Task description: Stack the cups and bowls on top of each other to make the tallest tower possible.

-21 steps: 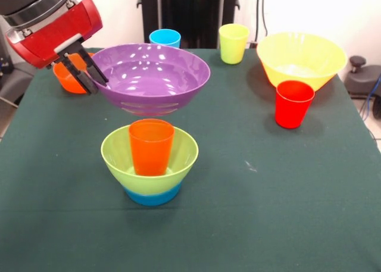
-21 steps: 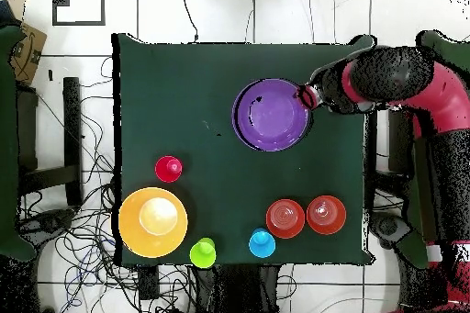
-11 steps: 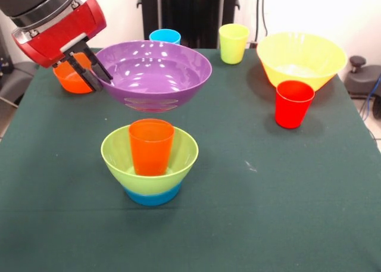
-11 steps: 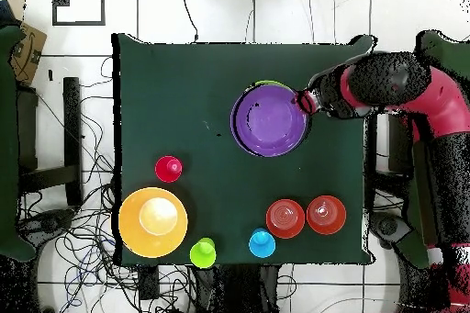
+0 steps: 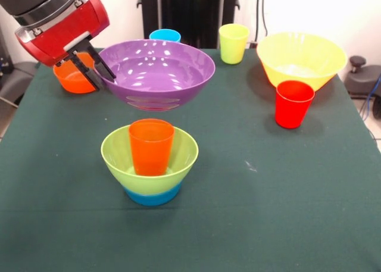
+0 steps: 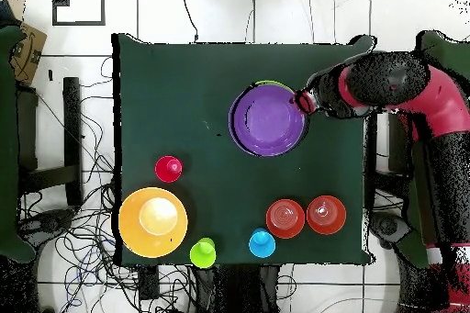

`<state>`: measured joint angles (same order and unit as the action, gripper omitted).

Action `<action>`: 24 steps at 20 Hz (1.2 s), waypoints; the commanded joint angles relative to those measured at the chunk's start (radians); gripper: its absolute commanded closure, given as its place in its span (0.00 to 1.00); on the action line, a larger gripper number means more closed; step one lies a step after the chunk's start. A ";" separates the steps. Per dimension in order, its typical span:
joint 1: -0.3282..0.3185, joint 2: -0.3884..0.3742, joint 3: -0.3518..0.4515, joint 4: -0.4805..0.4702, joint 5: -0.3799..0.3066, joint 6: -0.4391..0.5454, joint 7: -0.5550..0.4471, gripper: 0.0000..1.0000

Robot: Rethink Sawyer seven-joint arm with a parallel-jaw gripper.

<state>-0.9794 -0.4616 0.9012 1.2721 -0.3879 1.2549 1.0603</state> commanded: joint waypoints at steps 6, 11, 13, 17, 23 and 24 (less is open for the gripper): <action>0.038 -0.003 0.025 -0.001 -0.056 -0.042 -0.217 1.00; 0.042 0.004 0.029 -0.016 -0.068 -0.044 -0.231 1.00; 0.040 0.004 0.031 -0.018 -0.074 -0.045 -0.239 1.00; 0.037 0.012 0.035 -0.025 -0.087 -0.046 -0.258 1.00; 0.034 0.023 0.044 -0.035 -0.103 -0.050 -0.285 1.00; 0.035 0.025 0.045 -0.038 -0.106 -0.051 -0.291 1.00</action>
<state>-0.9786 -0.4585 0.9407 1.2708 -0.4153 1.2548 1.0603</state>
